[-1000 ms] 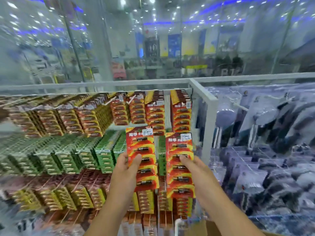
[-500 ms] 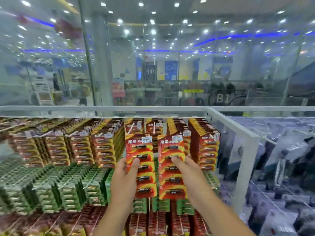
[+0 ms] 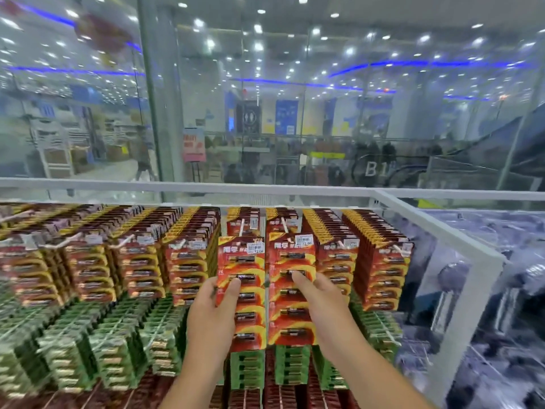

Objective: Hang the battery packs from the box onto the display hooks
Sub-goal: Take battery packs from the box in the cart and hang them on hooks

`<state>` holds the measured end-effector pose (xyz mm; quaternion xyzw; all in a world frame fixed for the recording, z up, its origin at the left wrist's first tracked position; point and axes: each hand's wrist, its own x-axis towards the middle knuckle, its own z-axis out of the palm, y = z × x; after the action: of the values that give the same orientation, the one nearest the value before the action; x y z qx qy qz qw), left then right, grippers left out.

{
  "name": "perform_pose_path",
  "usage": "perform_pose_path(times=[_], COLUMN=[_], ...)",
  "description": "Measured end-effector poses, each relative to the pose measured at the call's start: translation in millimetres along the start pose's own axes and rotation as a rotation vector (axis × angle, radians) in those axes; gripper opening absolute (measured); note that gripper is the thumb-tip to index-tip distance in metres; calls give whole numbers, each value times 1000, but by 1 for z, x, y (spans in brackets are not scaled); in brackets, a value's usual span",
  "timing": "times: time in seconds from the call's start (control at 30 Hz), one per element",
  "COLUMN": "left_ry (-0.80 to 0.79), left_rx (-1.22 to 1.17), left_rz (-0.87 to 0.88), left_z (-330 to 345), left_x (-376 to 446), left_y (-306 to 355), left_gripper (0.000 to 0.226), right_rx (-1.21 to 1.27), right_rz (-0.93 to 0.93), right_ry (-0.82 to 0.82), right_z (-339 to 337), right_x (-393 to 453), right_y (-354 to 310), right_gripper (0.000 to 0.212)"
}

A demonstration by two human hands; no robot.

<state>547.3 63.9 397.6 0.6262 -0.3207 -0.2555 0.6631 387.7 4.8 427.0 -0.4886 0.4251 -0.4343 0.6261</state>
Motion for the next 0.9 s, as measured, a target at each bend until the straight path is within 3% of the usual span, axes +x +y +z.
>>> perform_pose_path(times=[0.07, 0.1, 0.17, 0.3, 0.43, 0.53, 0.67, 0.8, 0.9], left_ry=[-34, -56, -60, -65, -49, -49, -50, -52, -31], left_rx=[-26, -15, 7, -15, -35, -27, 8, 61, 35], left_rz=[-2, 9, 11, -12, -43, -63, -55, -36, -29], left_z=[-4, -5, -6, -9, -9, -11, -9, 0, 12], left_x=[4, 6, 10, 20, 19, 24, 32, 48, 68], left_y=[-3, -4, -7, -14, -13, -15, -19, -26, -35], left_gripper=[22, 31, 42, 21, 28, 11, 7, 48, 71], right_rx=[21, 25, 1, -34, -43, 4, 22, 19, 17], right_rz=[1, 3, 20, 46, 51, 65, 14, -58, -42], right_ry=[-6, 4, 20, 34, 77, 66, 108, 119, 174], right_z=[-1, -1, -2, -2, 1, 3, 10, 22, 27], right_x=[7, 7, 14, 14, 20, 26, 42, 55, 76], right_y=[9, 11, 18, 14, 15, 16, 32, 38, 42], right_gripper=[11, 4, 20, 17, 18, 33, 89, 93, 63])
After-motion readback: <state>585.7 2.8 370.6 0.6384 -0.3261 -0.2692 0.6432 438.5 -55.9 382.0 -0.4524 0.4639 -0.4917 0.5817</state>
